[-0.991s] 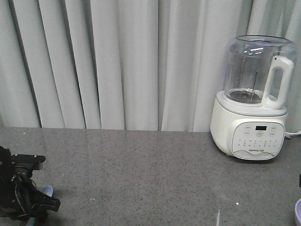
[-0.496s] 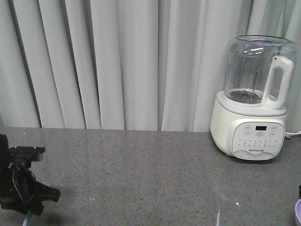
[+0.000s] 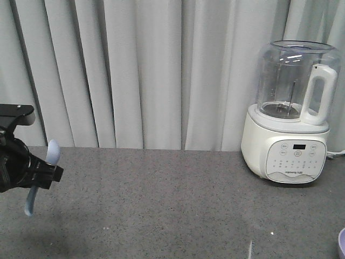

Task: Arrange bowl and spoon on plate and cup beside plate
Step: 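Grasp the lavender bowl rim with the right gripper and lift it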

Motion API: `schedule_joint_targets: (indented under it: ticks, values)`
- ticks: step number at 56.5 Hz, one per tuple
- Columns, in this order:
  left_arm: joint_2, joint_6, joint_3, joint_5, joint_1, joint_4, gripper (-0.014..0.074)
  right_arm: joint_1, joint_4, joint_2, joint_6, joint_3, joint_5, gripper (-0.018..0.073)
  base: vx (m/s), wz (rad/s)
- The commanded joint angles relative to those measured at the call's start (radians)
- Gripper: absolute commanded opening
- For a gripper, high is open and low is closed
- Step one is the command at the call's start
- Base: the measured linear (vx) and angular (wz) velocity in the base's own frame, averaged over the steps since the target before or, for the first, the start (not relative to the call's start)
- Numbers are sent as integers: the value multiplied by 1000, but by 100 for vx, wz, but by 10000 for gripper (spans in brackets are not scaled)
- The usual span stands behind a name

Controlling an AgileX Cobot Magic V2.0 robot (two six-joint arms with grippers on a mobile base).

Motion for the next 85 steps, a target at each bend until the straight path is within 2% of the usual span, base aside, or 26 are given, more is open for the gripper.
schedule_joint_targets:
  ticks: [1,6,14,19,26,44,69,72,76,82,83,85]
  values:
    - [-52,10,-29,-47,-5,-16,-6,-20,-122,4,54,-44,-29,545,0,0]
    - [-57,18,-29,-45,-5,-16,-6,-97,-102,22,66,-44,-38,531,0,0]
    - [-57,18,-29,-33,-5,-16,-6,-238,70,71,22,-41,-86,529,0,0]
    - [-57,18,-29,-25,-5,-26,-6,-278,163,123,-33,-41,-126,529,0,0]
    - [-57,19,-29,-22,-5,-26,-6,-304,221,210,-82,-41,-144,526,0,0]
    - [-57,25,-29,-20,-5,-35,-6,-304,149,394,-102,-42,-163,510,0,0]
    - [-57,26,-29,-9,-5,-34,-6,-304,158,506,-102,-42,-204,482,0,0]
    - [-57,26,-29,-9,-5,-34,-6,-304,159,518,-100,-42,-208,454,0,0]
    - [-57,26,-29,-9,-5,-34,-6,-304,158,524,-100,-42,-218,358,0,0]
    - [-57,26,-29,-12,-5,-34,-6,-304,145,515,-102,-42,-226,91,0,0]
    - [-57,26,-29,-12,-5,-34,-6,-304,140,513,-102,-42,-226,12,0,0]
    - [-57,26,-29,-14,-5,-34,-6,-304,132,508,-102,-42,-229,-16,0,0]
